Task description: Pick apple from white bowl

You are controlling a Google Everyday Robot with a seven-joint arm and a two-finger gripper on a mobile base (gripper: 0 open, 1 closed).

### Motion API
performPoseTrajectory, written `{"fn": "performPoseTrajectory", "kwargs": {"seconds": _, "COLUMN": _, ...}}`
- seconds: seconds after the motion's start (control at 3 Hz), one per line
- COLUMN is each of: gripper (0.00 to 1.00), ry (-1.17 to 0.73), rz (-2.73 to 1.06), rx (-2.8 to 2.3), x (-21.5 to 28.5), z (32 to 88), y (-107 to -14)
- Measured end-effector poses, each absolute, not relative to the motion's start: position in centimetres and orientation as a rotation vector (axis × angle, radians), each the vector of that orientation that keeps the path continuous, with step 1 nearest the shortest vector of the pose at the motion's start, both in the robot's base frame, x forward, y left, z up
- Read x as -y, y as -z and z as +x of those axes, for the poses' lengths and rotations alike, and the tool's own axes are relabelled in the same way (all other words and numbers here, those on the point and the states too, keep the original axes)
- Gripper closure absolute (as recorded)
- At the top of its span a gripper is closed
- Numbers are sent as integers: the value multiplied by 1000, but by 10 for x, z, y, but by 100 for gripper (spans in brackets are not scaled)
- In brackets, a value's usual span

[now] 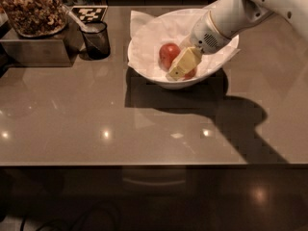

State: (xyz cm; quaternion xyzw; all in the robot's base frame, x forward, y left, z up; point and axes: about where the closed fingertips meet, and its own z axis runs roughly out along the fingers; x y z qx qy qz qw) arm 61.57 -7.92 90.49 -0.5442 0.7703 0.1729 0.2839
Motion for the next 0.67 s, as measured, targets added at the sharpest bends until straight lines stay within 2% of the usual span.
{"fn": "performPoseTrajectory", "kwargs": {"seconds": 0.67, "gripper": 17, "ry": -382, "rz": -1491, "rx": -2076, "x": 86, "z": 630, "y": -897}}
